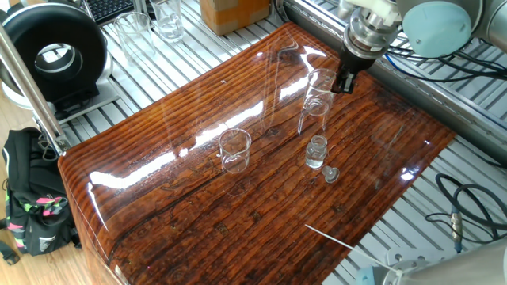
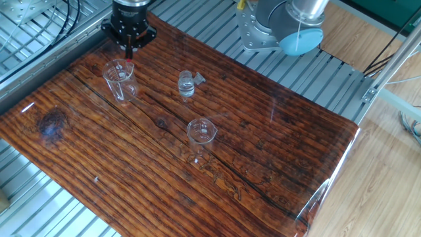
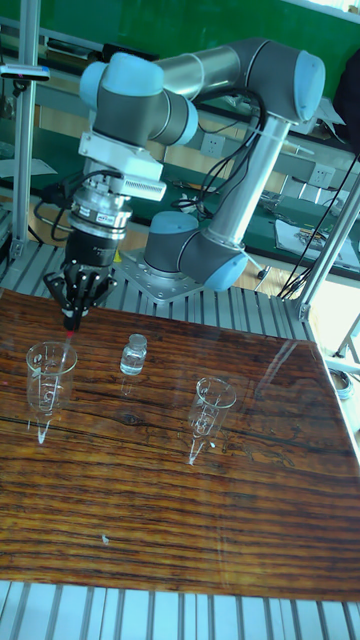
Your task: Transfer liquid using a dropper
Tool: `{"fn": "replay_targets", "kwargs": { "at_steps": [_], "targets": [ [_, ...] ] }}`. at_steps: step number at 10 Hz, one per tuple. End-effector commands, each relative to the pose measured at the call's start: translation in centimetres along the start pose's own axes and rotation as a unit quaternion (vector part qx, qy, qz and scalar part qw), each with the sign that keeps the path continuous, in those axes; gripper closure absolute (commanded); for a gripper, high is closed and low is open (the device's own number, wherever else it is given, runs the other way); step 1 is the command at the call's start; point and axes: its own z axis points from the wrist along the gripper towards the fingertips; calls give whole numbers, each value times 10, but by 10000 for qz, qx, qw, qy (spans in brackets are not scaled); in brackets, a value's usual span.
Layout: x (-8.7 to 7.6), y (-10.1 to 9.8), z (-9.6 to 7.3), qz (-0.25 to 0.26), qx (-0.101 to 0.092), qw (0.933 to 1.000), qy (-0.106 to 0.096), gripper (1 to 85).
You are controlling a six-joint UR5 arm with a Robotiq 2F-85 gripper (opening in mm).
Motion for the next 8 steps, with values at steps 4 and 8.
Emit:
{"fn": "replay_targets", "kwargs": {
  "at_steps": [4,8],
  "targets": [
    [3,-1,-42,-313,35,9989,341,840],
    [19,22,-53,-591,-386,9957,601,840]
  ]
}}
